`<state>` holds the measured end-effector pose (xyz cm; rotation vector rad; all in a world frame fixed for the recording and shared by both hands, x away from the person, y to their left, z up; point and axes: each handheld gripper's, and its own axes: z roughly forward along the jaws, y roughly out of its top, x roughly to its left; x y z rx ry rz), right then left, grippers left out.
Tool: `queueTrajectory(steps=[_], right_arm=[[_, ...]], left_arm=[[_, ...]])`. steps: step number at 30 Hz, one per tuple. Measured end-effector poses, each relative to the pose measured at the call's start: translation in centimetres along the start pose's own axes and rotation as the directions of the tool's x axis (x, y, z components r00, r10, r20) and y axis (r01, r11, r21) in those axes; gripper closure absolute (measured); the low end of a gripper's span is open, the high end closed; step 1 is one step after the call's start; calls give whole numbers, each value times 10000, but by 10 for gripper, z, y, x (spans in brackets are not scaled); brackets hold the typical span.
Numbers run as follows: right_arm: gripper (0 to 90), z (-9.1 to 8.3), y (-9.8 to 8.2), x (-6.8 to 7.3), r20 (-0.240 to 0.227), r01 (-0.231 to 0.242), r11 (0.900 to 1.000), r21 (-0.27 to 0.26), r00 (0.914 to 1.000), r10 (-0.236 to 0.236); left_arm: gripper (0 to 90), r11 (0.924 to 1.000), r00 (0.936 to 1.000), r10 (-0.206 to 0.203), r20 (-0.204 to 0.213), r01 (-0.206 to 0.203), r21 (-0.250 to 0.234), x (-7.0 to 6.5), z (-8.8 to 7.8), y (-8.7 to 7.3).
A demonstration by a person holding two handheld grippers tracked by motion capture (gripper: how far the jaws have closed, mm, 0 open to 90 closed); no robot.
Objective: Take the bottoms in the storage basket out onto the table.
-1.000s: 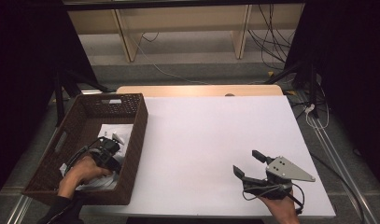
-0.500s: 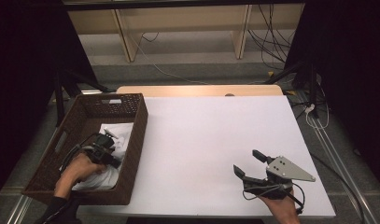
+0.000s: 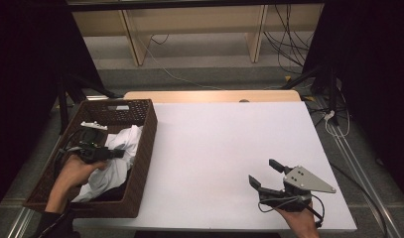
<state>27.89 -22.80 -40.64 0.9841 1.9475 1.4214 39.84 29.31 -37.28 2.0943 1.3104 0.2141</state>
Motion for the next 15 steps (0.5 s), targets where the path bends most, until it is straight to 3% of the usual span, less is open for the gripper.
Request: queueTrajectory(steps=[6, 15], right_arm=[[209, 0, 0, 0, -1, -41, 10000, -7, 10000, 41], [210, 1, -1, -1, 43, -155, 9999, -20, 9999, 155]], left_arm=[[788, 9967, 9999, -152, 65, 157, -802, -4, -13, 4], [790, 9824, 9991, -188, 376, 254, -1852, -10, -34, 18]])
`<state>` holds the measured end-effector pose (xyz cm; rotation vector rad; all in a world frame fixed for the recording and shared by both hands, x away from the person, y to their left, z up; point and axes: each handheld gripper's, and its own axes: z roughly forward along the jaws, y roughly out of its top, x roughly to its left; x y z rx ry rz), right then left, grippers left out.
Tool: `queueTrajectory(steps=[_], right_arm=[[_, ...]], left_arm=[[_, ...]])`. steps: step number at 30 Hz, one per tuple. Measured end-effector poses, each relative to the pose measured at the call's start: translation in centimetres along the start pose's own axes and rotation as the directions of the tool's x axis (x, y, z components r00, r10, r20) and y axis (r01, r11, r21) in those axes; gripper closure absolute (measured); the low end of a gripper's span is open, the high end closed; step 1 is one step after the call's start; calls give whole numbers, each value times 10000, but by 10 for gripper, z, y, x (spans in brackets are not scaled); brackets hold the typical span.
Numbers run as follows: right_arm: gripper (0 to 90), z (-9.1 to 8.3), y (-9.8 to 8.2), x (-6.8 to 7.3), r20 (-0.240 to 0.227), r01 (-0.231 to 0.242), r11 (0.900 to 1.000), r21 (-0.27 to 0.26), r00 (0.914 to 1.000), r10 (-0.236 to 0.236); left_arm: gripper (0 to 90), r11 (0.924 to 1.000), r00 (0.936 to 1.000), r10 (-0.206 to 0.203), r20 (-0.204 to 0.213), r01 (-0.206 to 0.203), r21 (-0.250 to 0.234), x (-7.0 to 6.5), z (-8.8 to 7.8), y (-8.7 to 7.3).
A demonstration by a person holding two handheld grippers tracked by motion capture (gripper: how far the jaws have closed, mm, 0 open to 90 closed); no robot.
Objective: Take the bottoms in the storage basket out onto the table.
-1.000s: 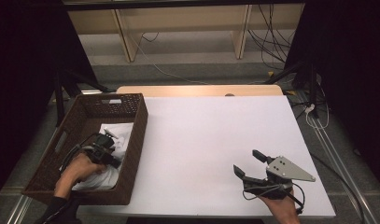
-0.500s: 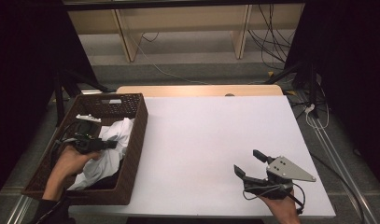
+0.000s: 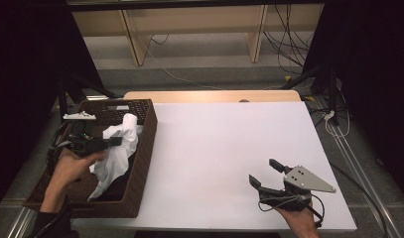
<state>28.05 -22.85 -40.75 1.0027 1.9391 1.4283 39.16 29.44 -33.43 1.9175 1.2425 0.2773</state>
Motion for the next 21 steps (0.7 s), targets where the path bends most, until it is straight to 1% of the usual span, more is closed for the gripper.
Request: queueTrajectory(steps=[3, 9, 11, 13, 16, 18, 21], right_arm=[[210, 1, 0, -1, 62, -72, 10000, 31, 10000, 72], [211, 0, 0, -3, 168, -148, 9999, -44, 9997, 149], [211, 0, 0, -4, 178, -159, 9999, -25, 9997, 159], [211, 0, 0, -4, 171, -197, 9998, -41, 9997, 198], [211, 1, -1, -4, 177, -177, 9998, -16, 9997, 178], [211, 0, -1, -4, 171, -156, 9999, -22, 9997, 156], [211, 0, -1, -4, 165, -193, 9998, -9, 9997, 193]], left_arm=[[790, 9998, 10000, 88, 12, -87, -152, -4, -3, 8], [790, 9988, 9998, 181, -20, -182, -444, -5, 0, 27], [790, 9982, 9998, 187, 47, -184, -565, -6, 1, 31], [790, 9974, 10000, 48, 75, -43, -718, -5, 1, 35], [790, 9958, 9998, 163, 113, -152, -906, -6, 0, 40], [790, 9946, 9997, 94, 204, -73, -1036, -3, -3, 41], [790, 9914, 9998, -72, 198, 98, -1307, 3, -9, 42]])
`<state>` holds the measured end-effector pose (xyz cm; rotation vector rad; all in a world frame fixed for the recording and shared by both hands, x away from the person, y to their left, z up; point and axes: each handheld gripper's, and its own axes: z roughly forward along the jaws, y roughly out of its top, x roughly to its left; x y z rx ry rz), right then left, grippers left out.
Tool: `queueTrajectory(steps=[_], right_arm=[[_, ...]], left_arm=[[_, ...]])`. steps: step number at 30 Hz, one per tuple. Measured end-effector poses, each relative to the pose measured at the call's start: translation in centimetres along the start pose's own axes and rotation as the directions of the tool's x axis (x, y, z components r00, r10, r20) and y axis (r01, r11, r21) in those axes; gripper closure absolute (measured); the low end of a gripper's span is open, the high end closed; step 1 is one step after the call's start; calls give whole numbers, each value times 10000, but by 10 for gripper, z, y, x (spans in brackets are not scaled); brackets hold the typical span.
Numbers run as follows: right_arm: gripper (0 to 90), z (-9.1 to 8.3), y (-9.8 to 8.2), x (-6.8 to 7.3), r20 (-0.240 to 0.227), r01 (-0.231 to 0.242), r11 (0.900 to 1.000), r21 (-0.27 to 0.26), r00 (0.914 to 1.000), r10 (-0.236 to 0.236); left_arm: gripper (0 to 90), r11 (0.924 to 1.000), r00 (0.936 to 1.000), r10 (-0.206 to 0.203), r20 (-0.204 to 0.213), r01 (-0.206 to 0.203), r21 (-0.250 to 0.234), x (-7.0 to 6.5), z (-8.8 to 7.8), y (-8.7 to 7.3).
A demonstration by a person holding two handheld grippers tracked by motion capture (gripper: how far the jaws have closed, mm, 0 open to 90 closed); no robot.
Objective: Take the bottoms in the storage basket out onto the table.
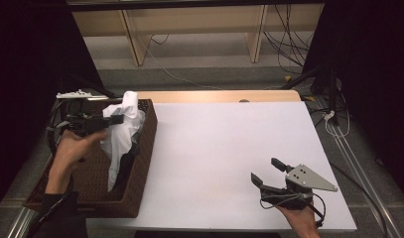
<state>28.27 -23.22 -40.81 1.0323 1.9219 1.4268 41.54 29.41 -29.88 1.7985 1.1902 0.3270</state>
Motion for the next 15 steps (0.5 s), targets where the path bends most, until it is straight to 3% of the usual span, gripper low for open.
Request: queueTrajectory(steps=[4, 15], right_arm=[[211, 1, 0, 0, -14, 25, 10000, 29, 10000, -25], [211, 3, -1, 1, -103, 79, 9999, 131, 9999, -77]], left_arm=[[790, 9998, 9998, 95, 183, -93, -154, -4, -3, 2], [791, 9957, 9943, 909, 561, -896, -250, -31, 7, 14]])
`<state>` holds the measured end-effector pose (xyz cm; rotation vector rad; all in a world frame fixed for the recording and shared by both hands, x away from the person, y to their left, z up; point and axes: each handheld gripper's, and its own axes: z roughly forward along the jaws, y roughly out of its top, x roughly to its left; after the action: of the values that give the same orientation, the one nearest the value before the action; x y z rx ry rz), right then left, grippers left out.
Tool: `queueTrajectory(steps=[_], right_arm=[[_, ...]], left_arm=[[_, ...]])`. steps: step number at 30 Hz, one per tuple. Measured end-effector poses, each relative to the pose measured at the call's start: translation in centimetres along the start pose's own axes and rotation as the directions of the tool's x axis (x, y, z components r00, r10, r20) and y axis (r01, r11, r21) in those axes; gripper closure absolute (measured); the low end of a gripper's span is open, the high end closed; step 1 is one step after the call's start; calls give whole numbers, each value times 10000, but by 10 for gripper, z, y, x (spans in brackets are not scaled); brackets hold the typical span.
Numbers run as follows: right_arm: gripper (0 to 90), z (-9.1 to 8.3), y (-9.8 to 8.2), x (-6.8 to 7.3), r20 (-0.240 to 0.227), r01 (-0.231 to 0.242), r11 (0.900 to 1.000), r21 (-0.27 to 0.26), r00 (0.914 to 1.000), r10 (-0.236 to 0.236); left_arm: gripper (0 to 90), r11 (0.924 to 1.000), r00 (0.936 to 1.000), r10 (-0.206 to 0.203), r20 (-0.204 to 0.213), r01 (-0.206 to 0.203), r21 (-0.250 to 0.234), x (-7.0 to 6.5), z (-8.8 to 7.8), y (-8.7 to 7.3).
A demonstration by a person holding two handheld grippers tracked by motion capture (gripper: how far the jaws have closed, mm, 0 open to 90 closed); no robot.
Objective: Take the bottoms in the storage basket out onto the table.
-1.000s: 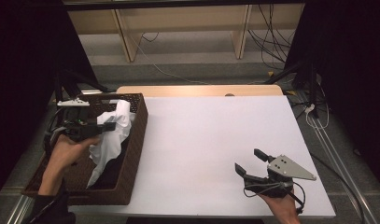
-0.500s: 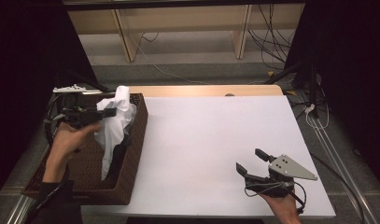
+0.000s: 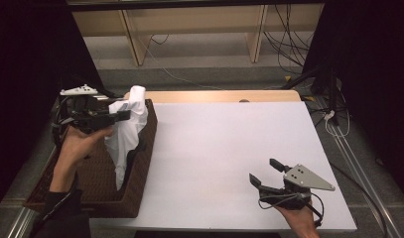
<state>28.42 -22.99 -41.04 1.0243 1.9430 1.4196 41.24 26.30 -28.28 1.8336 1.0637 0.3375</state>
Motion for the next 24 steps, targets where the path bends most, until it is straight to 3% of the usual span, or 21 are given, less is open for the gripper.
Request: queueTrajectory(steps=[7, 9, 24], right_arm=[[211, -1, 0, 0, 15, 37, 10000, -2, 10000, -37], [211, -1, 0, 0, 5, 22, 10000, -9, 10000, -22], [211, -1, 0, -1, 24, 43, 10000, 13, 10000, -43]], left_arm=[[791, 9979, 9960, 637, 625, -629, -149, -23, 4, 9], [791, 9978, 9950, 642, 759, -628, -204, -26, 6, 11], [791, 9899, 9865, 1338, 946, -1375, 336, -51, 38, 14]])
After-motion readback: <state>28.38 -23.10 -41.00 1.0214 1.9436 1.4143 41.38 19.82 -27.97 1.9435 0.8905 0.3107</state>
